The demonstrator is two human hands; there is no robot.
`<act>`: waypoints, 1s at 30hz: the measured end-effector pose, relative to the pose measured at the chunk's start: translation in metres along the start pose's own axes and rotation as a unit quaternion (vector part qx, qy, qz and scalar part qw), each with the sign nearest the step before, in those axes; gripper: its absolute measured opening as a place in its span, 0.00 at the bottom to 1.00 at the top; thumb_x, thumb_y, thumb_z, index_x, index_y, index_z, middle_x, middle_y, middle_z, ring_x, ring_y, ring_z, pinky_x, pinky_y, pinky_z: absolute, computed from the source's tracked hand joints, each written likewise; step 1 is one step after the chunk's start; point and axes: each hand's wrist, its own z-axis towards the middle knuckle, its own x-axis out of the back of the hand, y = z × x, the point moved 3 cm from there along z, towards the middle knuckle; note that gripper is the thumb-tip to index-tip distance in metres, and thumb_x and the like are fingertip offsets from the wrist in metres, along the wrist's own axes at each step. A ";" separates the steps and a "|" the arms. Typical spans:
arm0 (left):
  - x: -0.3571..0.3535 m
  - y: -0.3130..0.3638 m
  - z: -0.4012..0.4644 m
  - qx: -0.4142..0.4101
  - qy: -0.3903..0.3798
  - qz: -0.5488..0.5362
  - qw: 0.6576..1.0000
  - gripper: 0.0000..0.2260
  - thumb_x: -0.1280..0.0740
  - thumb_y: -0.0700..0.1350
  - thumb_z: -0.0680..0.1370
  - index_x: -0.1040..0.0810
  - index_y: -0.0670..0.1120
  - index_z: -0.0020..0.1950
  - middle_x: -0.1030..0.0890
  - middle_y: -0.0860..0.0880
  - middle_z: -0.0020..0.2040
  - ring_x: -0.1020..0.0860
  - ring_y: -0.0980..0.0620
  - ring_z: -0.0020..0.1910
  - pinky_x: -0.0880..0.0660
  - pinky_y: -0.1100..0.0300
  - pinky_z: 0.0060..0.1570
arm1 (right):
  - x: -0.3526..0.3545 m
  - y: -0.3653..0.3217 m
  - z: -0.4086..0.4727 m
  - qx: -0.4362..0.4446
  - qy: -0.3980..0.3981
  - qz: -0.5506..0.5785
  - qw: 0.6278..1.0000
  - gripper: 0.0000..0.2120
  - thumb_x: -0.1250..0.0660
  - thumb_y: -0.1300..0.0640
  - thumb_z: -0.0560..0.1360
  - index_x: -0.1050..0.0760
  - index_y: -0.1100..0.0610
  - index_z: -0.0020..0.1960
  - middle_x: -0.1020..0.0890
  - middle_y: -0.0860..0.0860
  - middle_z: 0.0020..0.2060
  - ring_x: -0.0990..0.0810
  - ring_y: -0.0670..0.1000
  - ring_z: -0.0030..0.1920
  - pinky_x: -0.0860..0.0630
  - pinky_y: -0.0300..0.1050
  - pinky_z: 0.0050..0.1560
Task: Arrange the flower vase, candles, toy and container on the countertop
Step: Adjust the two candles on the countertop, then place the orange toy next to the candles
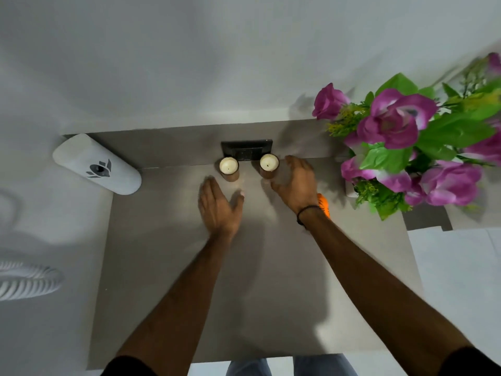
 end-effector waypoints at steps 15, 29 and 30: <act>-0.026 -0.057 -0.108 -0.210 -0.042 0.223 0.951 0.40 0.48 0.65 0.84 0.47 0.41 0.87 0.47 0.41 0.89 0.50 0.41 0.89 0.47 0.35 0.85 | 0.033 0.072 -0.083 -0.135 0.107 0.015 0.985 0.12 0.28 0.52 0.71 0.21 0.57 0.51 0.14 0.56 0.44 0.16 0.61 0.46 0.20 0.52 0.45; -0.021 -0.055 -0.108 -0.203 -0.052 0.231 0.950 0.40 0.46 0.65 0.84 0.47 0.40 0.87 0.47 0.41 0.89 0.50 0.41 0.89 0.47 0.35 0.85 | 0.022 0.056 -0.037 -0.118 0.178 0.028 0.977 0.24 0.28 0.42 0.68 0.21 0.60 0.53 0.16 0.58 0.49 0.19 0.59 0.52 0.21 0.51 0.53; -0.020 -0.054 -0.109 -0.206 -0.050 0.228 0.950 0.40 0.46 0.65 0.84 0.46 0.40 0.87 0.46 0.40 0.89 0.49 0.41 0.89 0.47 0.35 0.85 | 0.025 0.063 -0.048 -0.136 0.202 0.058 0.968 0.25 0.29 0.40 0.68 0.21 0.60 0.54 0.16 0.56 0.50 0.19 0.57 0.52 0.21 0.49 0.52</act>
